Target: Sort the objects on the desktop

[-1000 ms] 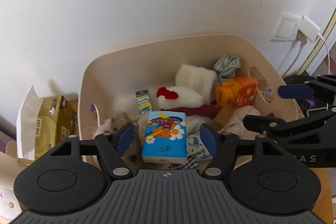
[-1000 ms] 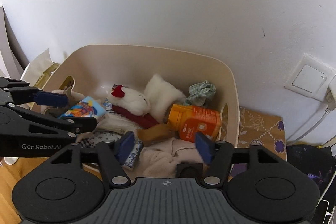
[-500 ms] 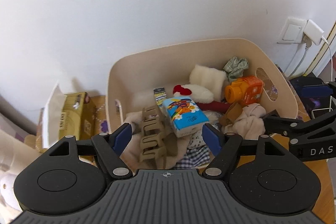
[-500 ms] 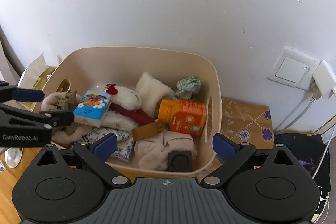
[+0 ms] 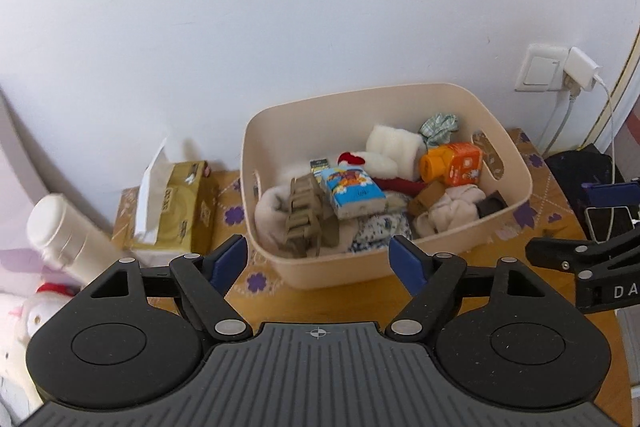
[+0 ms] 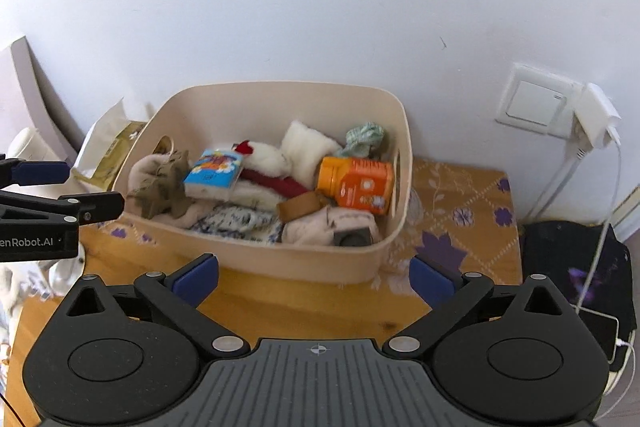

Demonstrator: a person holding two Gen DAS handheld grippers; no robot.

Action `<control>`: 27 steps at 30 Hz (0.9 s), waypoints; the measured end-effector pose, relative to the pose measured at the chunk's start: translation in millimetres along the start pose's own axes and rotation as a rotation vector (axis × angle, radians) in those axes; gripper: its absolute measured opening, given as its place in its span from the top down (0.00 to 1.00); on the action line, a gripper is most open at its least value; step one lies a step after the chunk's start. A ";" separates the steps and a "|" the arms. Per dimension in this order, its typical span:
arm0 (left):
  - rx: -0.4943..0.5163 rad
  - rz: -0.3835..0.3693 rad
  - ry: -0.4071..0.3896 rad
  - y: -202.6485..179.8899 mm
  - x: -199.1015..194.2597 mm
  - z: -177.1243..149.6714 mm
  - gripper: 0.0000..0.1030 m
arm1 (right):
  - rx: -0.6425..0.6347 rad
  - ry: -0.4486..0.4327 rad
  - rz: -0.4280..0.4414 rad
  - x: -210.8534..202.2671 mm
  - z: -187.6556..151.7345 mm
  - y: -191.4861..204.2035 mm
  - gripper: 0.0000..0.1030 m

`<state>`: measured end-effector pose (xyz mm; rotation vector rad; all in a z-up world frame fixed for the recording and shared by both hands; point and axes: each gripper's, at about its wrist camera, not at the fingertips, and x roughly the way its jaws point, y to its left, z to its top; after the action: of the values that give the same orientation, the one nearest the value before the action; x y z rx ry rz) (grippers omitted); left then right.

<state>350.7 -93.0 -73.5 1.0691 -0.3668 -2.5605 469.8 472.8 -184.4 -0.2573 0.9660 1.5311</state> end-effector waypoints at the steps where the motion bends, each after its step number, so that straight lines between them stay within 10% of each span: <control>1: -0.005 0.000 -0.003 -0.6 -5.5 -3.4 0.23 | -0.012 -0.008 0.001 -11.5 -8.1 0.9 0.00; 27: 0.075 -0.053 -0.138 -4.2 -156.2 -113.4 0.23 | -0.109 -0.089 -0.009 -147.2 -122.2 2.9 0.00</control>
<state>534.7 -37.9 -53.4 0.9414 -0.4797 -2.6956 456.7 283.2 -162.6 -0.2676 0.8117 1.5759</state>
